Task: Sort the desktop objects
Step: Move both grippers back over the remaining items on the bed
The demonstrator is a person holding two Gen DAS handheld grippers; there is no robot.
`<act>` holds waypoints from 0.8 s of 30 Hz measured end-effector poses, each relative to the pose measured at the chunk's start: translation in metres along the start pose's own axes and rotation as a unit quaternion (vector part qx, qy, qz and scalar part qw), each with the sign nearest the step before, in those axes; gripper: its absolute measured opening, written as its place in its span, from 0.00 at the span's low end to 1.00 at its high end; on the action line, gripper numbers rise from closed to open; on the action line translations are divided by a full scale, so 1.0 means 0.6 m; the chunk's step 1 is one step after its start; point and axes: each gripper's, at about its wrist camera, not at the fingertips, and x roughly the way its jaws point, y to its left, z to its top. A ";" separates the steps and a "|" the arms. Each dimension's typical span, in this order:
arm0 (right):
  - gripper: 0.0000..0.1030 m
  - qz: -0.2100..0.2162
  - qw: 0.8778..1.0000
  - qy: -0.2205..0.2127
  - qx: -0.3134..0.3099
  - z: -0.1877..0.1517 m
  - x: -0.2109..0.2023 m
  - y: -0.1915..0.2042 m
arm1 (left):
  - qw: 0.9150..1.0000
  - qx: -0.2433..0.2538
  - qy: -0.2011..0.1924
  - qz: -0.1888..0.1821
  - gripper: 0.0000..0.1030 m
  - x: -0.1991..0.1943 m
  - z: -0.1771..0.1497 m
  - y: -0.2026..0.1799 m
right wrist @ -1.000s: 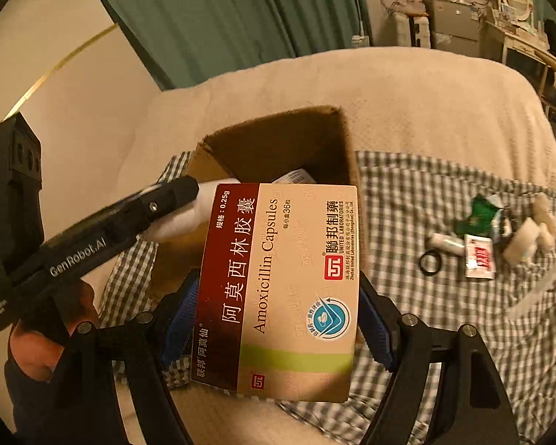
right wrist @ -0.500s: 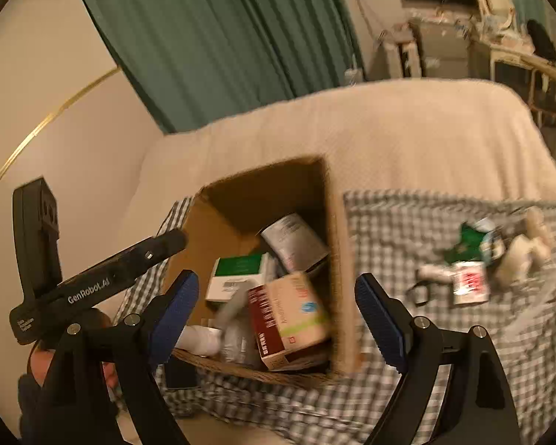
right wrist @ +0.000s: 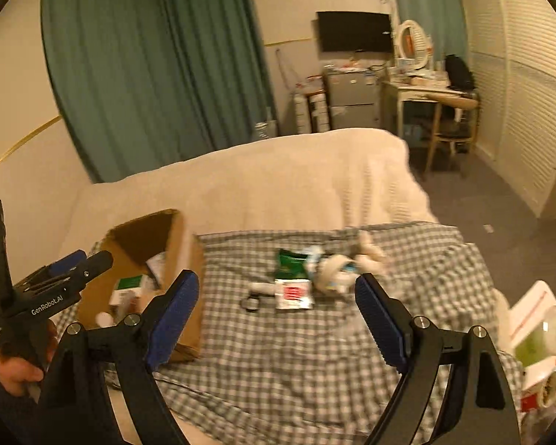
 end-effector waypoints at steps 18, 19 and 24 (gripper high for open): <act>0.83 -0.062 0.993 0.076 0.065 -0.147 0.187 -0.231 | 0.993 0.027 0.095 0.060 0.95 0.339 -0.167 -0.158; 0.77 -0.072 0.991 0.089 0.073 -0.151 0.215 -0.236 | 0.993 0.032 0.091 0.066 0.95 0.354 -0.169 -0.161; 0.67 -0.086 0.985 0.118 0.087 -0.151 0.308 -0.244 | 0.992 0.039 0.090 0.074 0.95 0.435 -0.168 -0.167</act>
